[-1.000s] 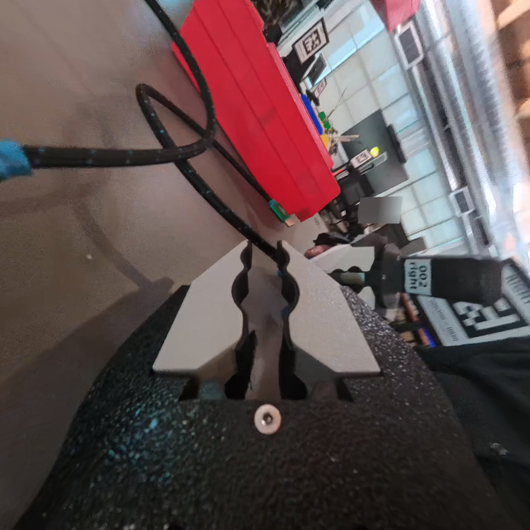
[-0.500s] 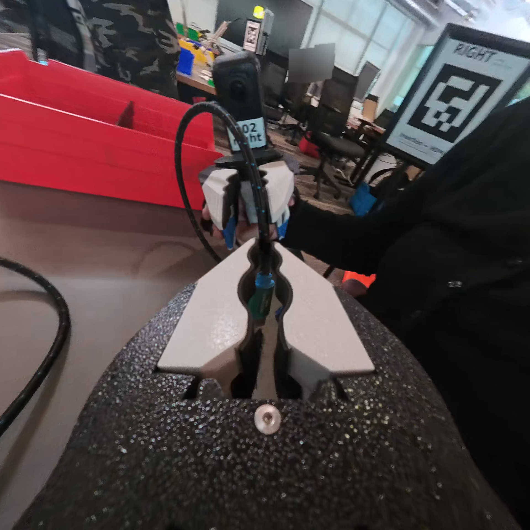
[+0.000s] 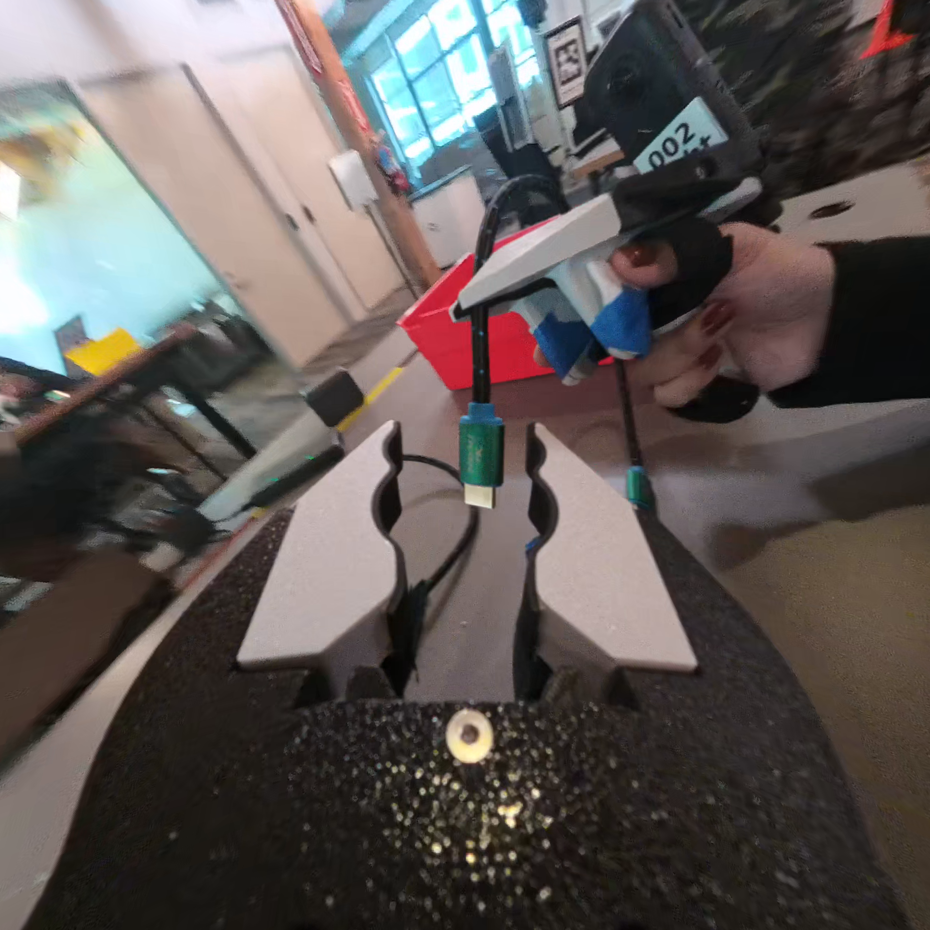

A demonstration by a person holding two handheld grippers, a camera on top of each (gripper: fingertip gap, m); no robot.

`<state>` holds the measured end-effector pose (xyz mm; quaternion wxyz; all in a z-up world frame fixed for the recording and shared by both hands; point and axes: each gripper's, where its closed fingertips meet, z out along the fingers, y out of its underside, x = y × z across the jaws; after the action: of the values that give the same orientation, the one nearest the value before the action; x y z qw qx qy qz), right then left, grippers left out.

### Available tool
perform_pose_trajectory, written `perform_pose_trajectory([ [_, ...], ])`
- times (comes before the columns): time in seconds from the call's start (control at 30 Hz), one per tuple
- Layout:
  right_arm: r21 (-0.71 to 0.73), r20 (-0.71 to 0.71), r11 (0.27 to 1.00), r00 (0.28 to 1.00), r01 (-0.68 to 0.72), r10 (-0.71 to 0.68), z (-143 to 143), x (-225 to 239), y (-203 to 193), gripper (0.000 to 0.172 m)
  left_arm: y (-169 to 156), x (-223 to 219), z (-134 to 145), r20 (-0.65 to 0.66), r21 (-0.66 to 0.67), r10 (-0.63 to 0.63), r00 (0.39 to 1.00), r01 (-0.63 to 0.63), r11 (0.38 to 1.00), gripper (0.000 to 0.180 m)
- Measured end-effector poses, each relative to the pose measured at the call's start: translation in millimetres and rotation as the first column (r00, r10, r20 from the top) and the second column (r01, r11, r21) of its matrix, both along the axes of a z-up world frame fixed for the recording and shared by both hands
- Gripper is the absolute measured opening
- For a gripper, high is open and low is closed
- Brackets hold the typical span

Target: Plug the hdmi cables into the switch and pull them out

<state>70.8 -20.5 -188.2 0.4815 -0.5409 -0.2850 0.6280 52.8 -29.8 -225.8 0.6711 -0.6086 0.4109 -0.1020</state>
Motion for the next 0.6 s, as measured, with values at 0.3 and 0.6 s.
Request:
perform_pose_trajectory([
  [0.3,-0.004,-0.067,1.000,0.998,-0.014,0.013,17.6,-8.5,-2.2,0.004,1.9,-8.8,7.3,-0.038,0.095,0.089,0.995,-0.085,0.992,0.015],
  [0.6,0.033,-0.051,0.999,0.998,0.041,-0.039,16.6,-25.2,5.2,0.024,2.6,-19.5,32.2,0.243,-0.017,0.039,0.969,-0.036,0.999,0.011],
])
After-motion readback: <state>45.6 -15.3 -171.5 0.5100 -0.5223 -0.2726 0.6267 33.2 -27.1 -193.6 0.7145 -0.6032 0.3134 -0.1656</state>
